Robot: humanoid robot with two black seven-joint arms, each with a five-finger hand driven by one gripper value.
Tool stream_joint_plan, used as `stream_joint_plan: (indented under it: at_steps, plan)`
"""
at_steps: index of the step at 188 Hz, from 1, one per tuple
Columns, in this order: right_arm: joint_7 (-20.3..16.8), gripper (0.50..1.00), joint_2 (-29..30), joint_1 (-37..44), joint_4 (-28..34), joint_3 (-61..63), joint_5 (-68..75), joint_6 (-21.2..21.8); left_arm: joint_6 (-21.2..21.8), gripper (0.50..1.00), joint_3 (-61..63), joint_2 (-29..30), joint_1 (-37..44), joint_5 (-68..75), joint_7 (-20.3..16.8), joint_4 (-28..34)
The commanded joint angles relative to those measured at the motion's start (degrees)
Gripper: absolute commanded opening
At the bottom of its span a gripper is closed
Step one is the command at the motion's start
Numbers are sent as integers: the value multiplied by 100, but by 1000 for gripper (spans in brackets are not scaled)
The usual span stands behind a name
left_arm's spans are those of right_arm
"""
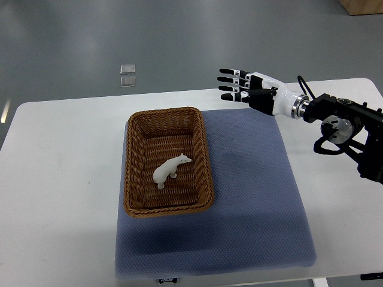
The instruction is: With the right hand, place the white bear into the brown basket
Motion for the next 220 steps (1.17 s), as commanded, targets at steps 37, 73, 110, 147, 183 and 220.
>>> stream_joint_plan:
  at_steps: [37,73,110,147,183,220]
  plan:
    - [-323,924,120,-114,-305,-3,1017,-22,0,1000,0,0,1,0,2,0]
    - [-332,924,112,-105,-375,-3,1465,-74,0,1000,0,0,1,0,2,0]
    - [-323,924,120,-131,-375,-3,1474,-382,0,1000,0,0,1,0,2,0]
    - [-253,926,120,-158,-401,14,1377,-558,0,1000,0,0,1,0,2,0]
    - [-244,928,120,-158,-445,23,1377,-549,0,1000,0,0,1,0,2,0]
    - [-253,926,120,-158,-595,23,1395,-514,0,1000,0,0,1,0,-7,0]
